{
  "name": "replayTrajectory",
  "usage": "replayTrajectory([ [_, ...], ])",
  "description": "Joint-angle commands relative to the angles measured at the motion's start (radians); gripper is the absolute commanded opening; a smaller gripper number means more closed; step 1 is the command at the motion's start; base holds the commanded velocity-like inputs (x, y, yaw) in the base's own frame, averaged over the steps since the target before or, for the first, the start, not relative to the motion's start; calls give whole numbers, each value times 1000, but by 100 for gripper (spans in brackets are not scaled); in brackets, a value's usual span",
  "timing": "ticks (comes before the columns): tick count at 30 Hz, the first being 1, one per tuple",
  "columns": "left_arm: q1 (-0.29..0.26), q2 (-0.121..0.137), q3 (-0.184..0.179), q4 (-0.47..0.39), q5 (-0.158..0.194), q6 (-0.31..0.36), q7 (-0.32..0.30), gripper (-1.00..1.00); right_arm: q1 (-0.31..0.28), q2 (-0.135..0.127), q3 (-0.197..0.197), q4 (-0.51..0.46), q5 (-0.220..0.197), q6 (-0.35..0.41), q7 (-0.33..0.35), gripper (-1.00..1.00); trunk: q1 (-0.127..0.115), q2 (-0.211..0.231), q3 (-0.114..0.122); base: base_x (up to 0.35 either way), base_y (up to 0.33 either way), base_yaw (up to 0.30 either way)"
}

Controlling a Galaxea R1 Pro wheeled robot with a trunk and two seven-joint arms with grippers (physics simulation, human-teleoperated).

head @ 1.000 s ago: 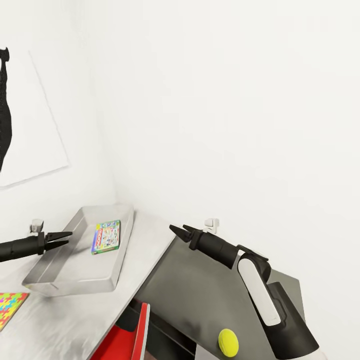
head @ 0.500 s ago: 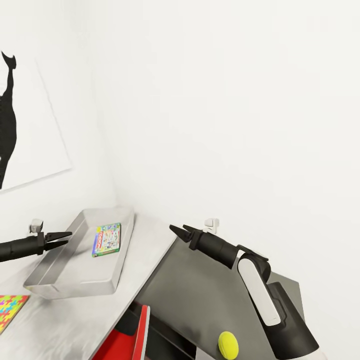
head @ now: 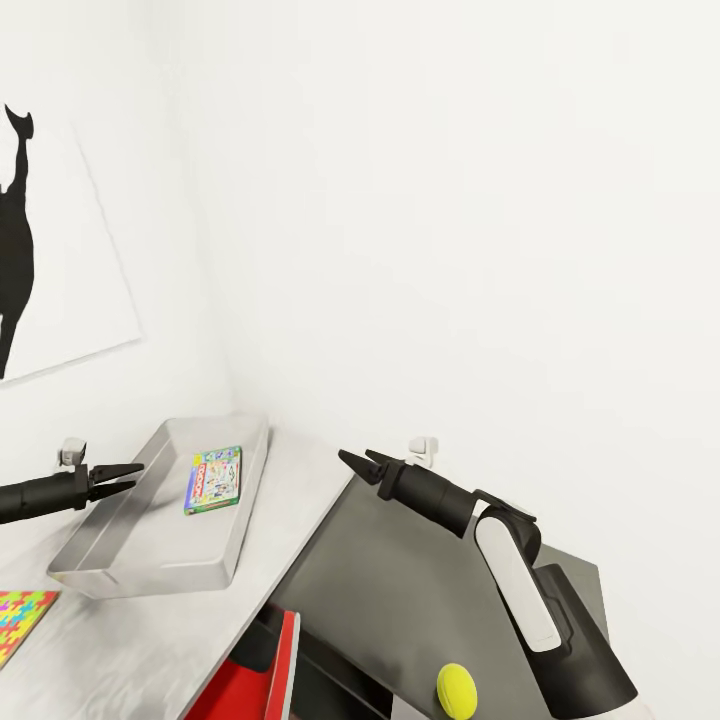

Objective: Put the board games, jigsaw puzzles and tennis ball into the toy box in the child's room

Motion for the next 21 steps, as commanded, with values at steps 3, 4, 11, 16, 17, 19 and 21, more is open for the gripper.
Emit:
replayTrajectory([
  [3, -1, 0, 7, 0, -6, 11, -4, 100, -1, 1, -1, 0, -5, 6, 0, 100, 0, -1, -1, 0, 0, 0],
  [4, -1, 0, 7, 0, -6, 11, -4, 100, -1, 0, -1, 0, -4, 6, 0, 100, 0, -1, -1, 0, 0, 0],
  [11, -1, 0, 7, 0, -6, 10, -5, 100, -1, 1, 0, -2, -4, 6, 0, 100, 0, -1, 5, 0, 0, 0],
  [16, -1, 0, 7, 0, -6, 9, -5, 100, -1, 1, 8, -2, -3, 5, 0, 100, 0, -1, 13, 0, 0, 0],
  [17, -1, 0, 7, 0, -6, 9, -5, 100, -1, 1, 9, -2, -3, 5, 0, 100, 0, -1, 14, 0, 0, 0],
  [19, -1, 0, 7, 0, -6, 9, -5, 100, -1, 1, 10, -2, -3, 5, 0, 100, 0, -1, 18, 0, 0, 0],
  [21, -1, 3, 7, 0, -6, 8, -5, 100, -1, 1, 11, -2, -3, 5, 0, 100, 0, -1, 21, 0, 0, 0],
])
